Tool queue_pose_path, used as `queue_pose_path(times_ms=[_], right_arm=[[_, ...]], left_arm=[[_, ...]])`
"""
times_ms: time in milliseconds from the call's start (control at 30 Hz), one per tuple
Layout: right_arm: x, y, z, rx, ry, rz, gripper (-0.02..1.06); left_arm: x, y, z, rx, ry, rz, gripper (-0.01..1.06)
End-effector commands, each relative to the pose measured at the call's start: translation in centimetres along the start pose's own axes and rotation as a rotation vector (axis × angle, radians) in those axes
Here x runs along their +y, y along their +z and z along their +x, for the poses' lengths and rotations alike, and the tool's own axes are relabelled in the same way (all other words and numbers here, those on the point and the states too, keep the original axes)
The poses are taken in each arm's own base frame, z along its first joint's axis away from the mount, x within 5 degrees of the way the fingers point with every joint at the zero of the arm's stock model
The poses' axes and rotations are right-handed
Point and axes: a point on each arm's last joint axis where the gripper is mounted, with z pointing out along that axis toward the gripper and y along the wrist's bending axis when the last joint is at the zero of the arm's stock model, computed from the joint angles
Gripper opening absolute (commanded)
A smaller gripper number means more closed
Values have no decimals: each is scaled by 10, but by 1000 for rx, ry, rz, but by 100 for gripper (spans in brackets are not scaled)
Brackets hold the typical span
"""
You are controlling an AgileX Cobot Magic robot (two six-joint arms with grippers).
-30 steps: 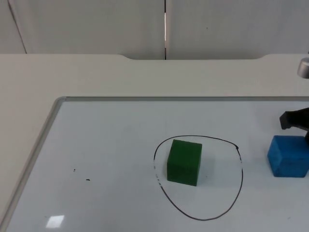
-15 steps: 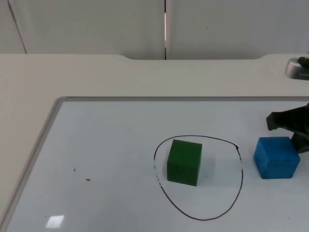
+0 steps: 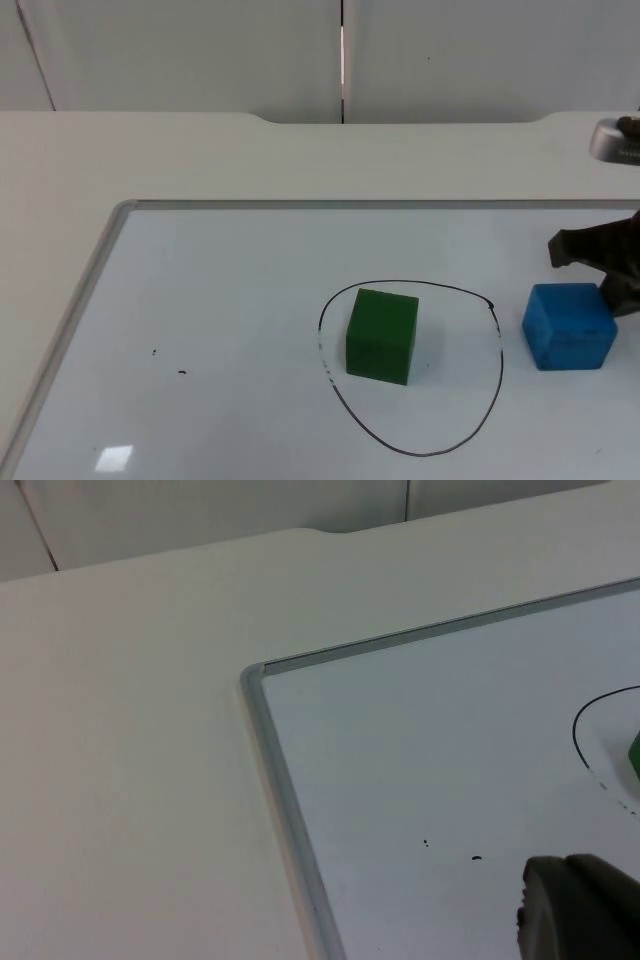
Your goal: Push the two cubes into the marked area.
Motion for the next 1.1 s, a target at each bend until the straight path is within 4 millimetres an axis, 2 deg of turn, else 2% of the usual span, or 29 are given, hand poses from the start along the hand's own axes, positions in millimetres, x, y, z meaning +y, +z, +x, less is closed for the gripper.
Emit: queue_pose_path(times_ms=[0, 167, 600, 733, 867, 1067], right_arm=[[6, 0, -1, -23, -11, -15, 0], [19, 0, 2, -42, -30, -40, 0], [17, 0, 8, 27, -33, -15, 0], [23, 0, 10, 26, -49, -24, 0], [37, -1, 12, -7, -60, -58, 0], [39, -1, 14, 8, -63, -54, 0]], left_arm=[[-1, -2, -2, -13, -3, 3, 0], [-1, -2, -2, -13, -3, 3, 0], [-1, -2, -2, -14, -3, 4, 0], [-1, -2, -2, -14, -3, 4, 0], [-1, -2, -2, -14, -3, 4, 0], [-1, -2, -2, -14, -3, 4, 0]])
